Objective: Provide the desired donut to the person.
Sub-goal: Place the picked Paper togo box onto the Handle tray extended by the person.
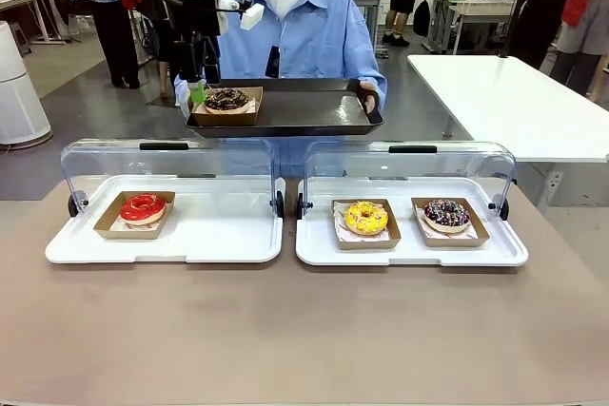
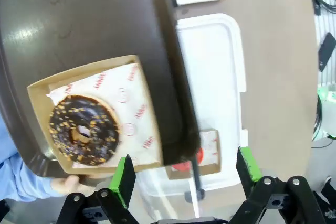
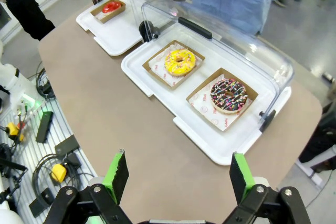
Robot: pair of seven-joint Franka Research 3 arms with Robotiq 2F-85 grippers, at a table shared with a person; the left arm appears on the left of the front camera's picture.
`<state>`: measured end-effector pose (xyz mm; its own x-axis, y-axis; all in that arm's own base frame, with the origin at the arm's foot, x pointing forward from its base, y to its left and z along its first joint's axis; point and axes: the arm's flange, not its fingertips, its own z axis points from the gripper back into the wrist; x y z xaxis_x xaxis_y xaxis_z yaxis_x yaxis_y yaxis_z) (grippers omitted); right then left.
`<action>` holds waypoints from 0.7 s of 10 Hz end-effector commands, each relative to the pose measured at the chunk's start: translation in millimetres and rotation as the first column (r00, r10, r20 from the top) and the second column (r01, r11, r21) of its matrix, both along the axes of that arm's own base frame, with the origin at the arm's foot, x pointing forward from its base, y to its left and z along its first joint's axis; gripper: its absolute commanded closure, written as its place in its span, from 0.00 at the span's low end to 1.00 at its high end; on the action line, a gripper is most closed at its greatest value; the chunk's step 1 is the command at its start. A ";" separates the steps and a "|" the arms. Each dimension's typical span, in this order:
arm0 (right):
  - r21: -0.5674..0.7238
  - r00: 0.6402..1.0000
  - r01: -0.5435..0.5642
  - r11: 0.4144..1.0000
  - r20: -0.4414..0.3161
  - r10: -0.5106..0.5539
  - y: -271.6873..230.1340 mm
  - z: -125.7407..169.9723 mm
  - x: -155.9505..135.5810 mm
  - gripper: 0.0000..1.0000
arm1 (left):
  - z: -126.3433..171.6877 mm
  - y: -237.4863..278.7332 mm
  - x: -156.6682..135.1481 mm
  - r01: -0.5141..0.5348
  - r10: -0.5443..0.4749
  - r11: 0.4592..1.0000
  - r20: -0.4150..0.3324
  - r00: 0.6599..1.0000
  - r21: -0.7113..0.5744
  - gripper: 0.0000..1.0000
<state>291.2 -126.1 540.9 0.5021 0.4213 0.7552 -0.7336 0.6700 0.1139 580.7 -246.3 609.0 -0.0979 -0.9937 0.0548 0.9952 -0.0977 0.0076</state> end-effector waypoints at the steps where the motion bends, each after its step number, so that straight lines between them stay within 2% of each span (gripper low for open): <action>1: 0.022 1.000 -0.019 1.000 0.015 0.018 0.4 -0.6 1.4 0.00 | -3.7 39.4 -78.8 0.027 -0.025 0.996 0.029 0.999 -0.087 0.00; 3: 0.022 1.000 -0.019 1.000 0.015 0.018 0.4 -0.6 1.4 0.00 | -2.0 97.4 -134.2 -0.028 0.034 0.947 0.014 0.999 -0.319 0.00; 4: 0.022 1.000 -0.019 1.000 0.015 0.018 0.4 -0.6 1.4 0.00 | -3.7 125.5 -156.7 -0.071 0.078 0.896 -0.002 0.997 -0.438 0.00; 7: 0.022 1.000 -0.019 1.000 0.015 0.018 0.4 -0.6 1.4 0.00 | -14.7 185.4 -200.9 -0.101 0.121 0.790 -0.008 0.993 -0.605 0.00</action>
